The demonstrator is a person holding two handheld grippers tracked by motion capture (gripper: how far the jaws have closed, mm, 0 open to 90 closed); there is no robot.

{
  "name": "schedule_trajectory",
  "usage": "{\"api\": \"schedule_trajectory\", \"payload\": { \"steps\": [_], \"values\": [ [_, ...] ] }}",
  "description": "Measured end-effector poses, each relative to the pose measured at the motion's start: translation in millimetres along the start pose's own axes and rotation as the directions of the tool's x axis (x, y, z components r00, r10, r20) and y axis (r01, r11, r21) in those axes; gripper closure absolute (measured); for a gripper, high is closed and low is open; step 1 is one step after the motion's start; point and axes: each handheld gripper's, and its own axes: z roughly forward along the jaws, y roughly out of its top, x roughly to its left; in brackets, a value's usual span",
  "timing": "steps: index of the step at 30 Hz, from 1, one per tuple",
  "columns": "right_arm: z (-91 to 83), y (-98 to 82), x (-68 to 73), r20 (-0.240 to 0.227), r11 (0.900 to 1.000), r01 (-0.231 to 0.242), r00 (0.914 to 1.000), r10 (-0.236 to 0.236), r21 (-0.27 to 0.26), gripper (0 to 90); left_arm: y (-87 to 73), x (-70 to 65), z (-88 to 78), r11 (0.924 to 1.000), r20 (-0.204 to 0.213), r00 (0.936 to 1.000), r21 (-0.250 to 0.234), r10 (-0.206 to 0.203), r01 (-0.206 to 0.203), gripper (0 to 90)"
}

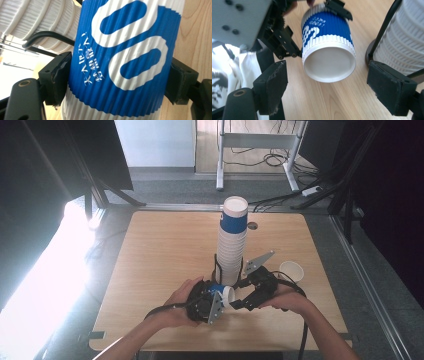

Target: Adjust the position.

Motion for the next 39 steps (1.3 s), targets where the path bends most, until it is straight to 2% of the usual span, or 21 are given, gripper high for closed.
{"api": "schedule_trajectory", "payload": {
  "steps": [4,8,15,16,18,20,23,27,31,34,36,39],
  "values": [
    [9.7,8.4,-2.2,-0.029,0.994,0.006,0.9996,-0.003,0.108,16.4,1.6,-1.4,-0.5,0.9996,-0.008,0.9996,0.005,0.026,-0.026,19.2],
    [20.6,16.9,-2.8,-0.048,0.984,0.010,0.9988,-0.001,0.180,16.1,3.6,-5.2,-0.5,0.9986,-0.020,0.9984,0.003,0.052,-0.052,19.2],
    [35.4,25.8,-4.5,-0.068,0.971,0.009,0.9976,0.008,0.238,16.4,6.3,-9.3,-1.7,0.9961,-0.035,0.9955,0.005,0.088,-0.088,19.2],
    [37.7,26.3,-5.0,-0.070,0.970,0.012,0.9975,0.006,0.242,16.8,6.3,-10.3,-1.3,0.9969,-0.036,0.9963,-0.007,0.077,-0.078,19.3],
    [41.9,26.5,-5.5,-0.079,0.969,0.014,0.9969,0.006,0.249,18.0,6.8,-10.5,-1.8,0.9962,-0.038,0.9956,-0.007,0.086,-0.086,19.3],
    [45.7,26.5,-5.6,-0.084,0.969,0.013,0.9964,0.008,0.248,19.3,6.8,-12.1,-1.1,0.9975,-0.031,0.9972,-0.019,0.068,-0.068,19.3],
    [49.1,25.8,-7.0,-0.078,0.967,0.006,0.9968,0.014,0.256,24.2,7.8,-11.9,-1.9,0.9955,-0.033,0.9950,-0.007,0.094,-0.094,19.2],
    [49.2,24.0,-9.0,-0.082,0.966,0.007,0.9965,0.015,0.258,26.1,6.7,-12.9,-0.5,0.9962,-0.033,0.9958,-0.009,0.086,-0.086,19.0],
    [49.3,22.9,-9.5,-0.081,0.966,-0.001,0.9965,0.022,0.257,27.0,7.6,-12.3,0.9,0.9955,-0.024,0.9953,-0.001,0.094,-0.094,17.4],
    [49.3,20.1,-9.2,-0.062,0.968,0.012,0.9981,0.003,0.251,27.2,6.3,-12.1,0.0,0.9973,-0.014,0.9972,-0.002,0.073,-0.073,12.0],
    [46.1,18.3,-9.5,-0.053,0.973,0.013,0.9986,-0.001,0.232,27.2,3.7,-11.5,-0.9,0.9982,-0.015,0.9981,-0.002,0.060,-0.061,8.6],
    [40.9,15.7,-8.4,-0.044,0.980,0.017,0.9990,-0.008,0.198,27.3,-1.5,-9.6,-4.8,0.9998,-0.019,0.9998,-0.019,0.010,-0.011,6.3]
  ]
}}
